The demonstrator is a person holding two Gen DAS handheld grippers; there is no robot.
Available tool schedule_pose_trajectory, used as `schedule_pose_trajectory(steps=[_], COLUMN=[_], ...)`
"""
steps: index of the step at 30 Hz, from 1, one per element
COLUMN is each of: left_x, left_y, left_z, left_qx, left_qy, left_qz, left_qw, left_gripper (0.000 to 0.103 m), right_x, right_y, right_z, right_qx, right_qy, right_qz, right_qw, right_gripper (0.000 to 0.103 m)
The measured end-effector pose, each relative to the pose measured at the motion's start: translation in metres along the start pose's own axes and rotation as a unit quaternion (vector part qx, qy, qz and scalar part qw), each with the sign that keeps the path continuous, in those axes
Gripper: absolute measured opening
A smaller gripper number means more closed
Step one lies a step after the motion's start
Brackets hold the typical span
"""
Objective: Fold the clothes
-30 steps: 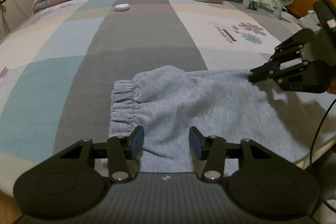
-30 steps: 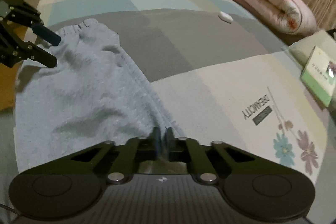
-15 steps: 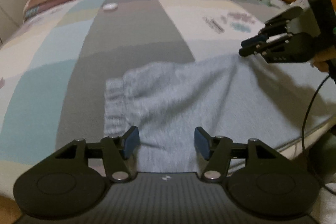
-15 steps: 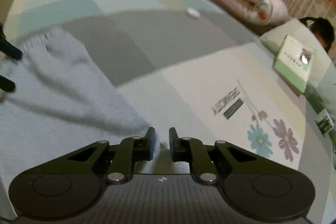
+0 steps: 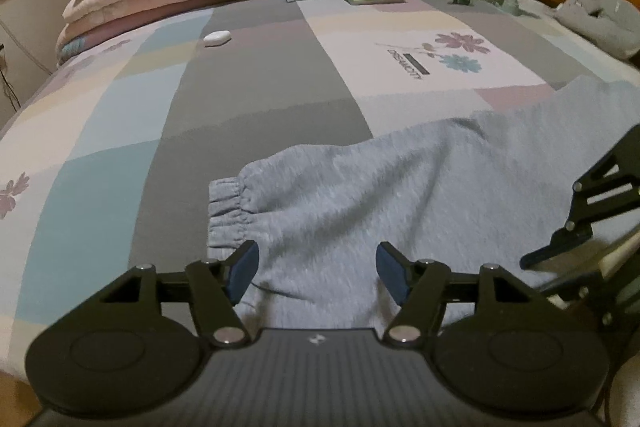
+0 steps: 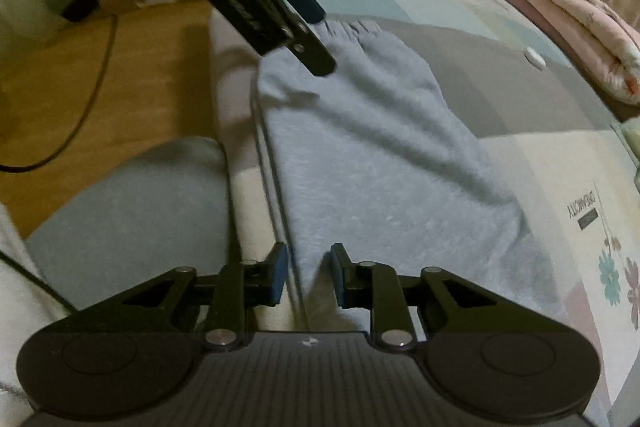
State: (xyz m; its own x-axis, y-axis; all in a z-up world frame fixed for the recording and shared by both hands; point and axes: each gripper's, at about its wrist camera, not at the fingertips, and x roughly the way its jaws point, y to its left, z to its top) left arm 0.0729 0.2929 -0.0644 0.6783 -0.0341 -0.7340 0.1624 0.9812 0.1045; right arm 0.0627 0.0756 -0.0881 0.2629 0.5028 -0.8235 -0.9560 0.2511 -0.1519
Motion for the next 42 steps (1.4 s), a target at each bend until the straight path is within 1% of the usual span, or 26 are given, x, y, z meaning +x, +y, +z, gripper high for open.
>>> schedule_pose_trajectory(steps=[1,2,5,8,11,13,15,16,18,19,20,22,23,24,25,26,28,29,32,34,35,36,38,40,41,42], left_x=[0.000,-0.001,-0.001,0.005,0.012,0.009,0.004,0.004,0.010,0.016,0.026,0.051,0.066,0.077,0.087,0.087,0.078,0.072,0.051,0.038,0.031,0.026,0.020,0.025,0.027,0.026], left_y=[-0.001,-0.001,0.000,0.003,0.006,0.007,0.010,0.011,0.013,0.014,0.017,0.027,0.033,0.038,0.043,0.046,0.049,0.047,0.030,0.015,0.007,-0.001,-0.016,-0.023,-0.027,-0.028], left_z=[-0.001,-0.002,-0.006,-0.012,-0.017,-0.013,-0.001,0.005,0.021,0.028,0.035,0.041,0.040,0.037,0.034,0.028,0.020,0.019,0.018,0.017,0.016,0.013,0.005,-0.009,-0.015,-0.021], left_qx=[0.002,0.003,0.004,0.001,0.000,0.004,-0.001,-0.003,-0.004,-0.007,-0.017,-0.049,-0.070,-0.085,-0.100,-0.104,-0.111,-0.109,-0.065,-0.026,-0.007,0.006,0.027,0.026,0.025,0.022], left_qy=[0.002,0.004,0.013,0.032,0.051,0.044,0.021,0.010,-0.010,-0.019,-0.021,-0.010,0.006,0.017,0.028,0.012,0.005,0.005,-0.001,-0.009,-0.013,-0.016,-0.019,0.009,0.023,0.024], left_qz=[0.004,0.006,0.004,0.003,-0.002,-0.011,-0.027,-0.032,-0.037,-0.045,-0.061,-0.090,-0.095,-0.086,-0.078,-0.080,-0.079,-0.076,-0.074,-0.079,-0.081,-0.089,-0.111,-0.127,-0.135,-0.136], left_qw=[1.0000,1.0000,0.9999,0.9995,0.9987,0.9990,0.9994,0.9994,0.9993,0.9988,0.9978,0.9947,0.9930,0.9925,0.9915,0.9914,0.9907,0.9911,0.9951,0.9965,0.9966,0.9959,0.9933,0.9915,0.9902,0.9902], left_gripper=[0.069,0.069,0.072,0.073,0.073,0.073,0.073,0.073,0.074,0.074,0.074,0.074,0.074,0.073,0.068,0.068,0.068,0.068,0.072,0.075,0.075,0.075,0.075,0.077,0.077,0.079], right_x=[0.000,-0.002,-0.010,-0.014,-0.012,-0.011,-0.016,-0.018,-0.025,-0.028,-0.030,-0.030,-0.029,-0.028,-0.027,-0.027,-0.027,-0.027,-0.027,-0.027,-0.026,-0.022,-0.012,-0.006,-0.009,-0.013], right_y=[-0.003,-0.004,-0.009,-0.011,-0.015,-0.017,-0.020,-0.021,-0.024,-0.025,-0.026,-0.030,-0.032,-0.034,-0.036,-0.040,-0.048,-0.051,-0.063,-0.070,-0.074,-0.076,-0.079,-0.080,-0.079,-0.078], right_z=[0.001,0.001,0.001,-0.003,-0.008,-0.011,-0.009,-0.008,-0.002,-0.001,0.001,0.003,0.002,0.002,0.001,-0.001,-0.005,-0.007,-0.013,-0.017,-0.019,-0.019,-0.023,-0.031,-0.036,-0.042], right_qx=[0.006,0.009,0.020,0.026,0.032,0.038,0.044,0.047,0.051,0.053,0.056,0.064,0.070,0.076,0.082,0.091,0.109,0.118,0.145,0.163,0.170,0.172,0.174,0.184,0.192,0.194], right_qy=[-0.002,-0.004,-0.009,-0.002,0.013,0.025,0.017,0.012,-0.002,-0.007,-0.011,-0.017,-0.015,-0.014,-0.013,-0.014,-0.014,-0.015,-0.016,-0.016,-0.018,-0.021,-0.012,-0.008,-0.010,-0.005], right_qz=[0.004,0.006,0.021,0.042,0.058,0.065,0.068,0.069,0.061,0.056,0.051,0.043,0.040,0.037,0.034,0.027,0.013,0.006,-0.015,-0.029,-0.037,-0.050,-0.070,-0.073,-0.072,-0.076], right_qw=[1.000,1.000,1.000,0.999,0.998,0.997,0.997,0.996,0.997,0.997,0.997,0.997,0.997,0.996,0.996,0.995,0.994,0.993,0.989,0.986,0.985,0.984,0.982,0.980,0.979,0.978], right_gripper=[0.017,0.010,0.009,0.003,0.002,0.002,0.003,0.003,0.009,0.010,0.010,0.010,0.010,0.010,0.011,0.012,0.015,0.017,0.018,0.024,0.029,0.033,0.034,0.038,0.043,0.048])
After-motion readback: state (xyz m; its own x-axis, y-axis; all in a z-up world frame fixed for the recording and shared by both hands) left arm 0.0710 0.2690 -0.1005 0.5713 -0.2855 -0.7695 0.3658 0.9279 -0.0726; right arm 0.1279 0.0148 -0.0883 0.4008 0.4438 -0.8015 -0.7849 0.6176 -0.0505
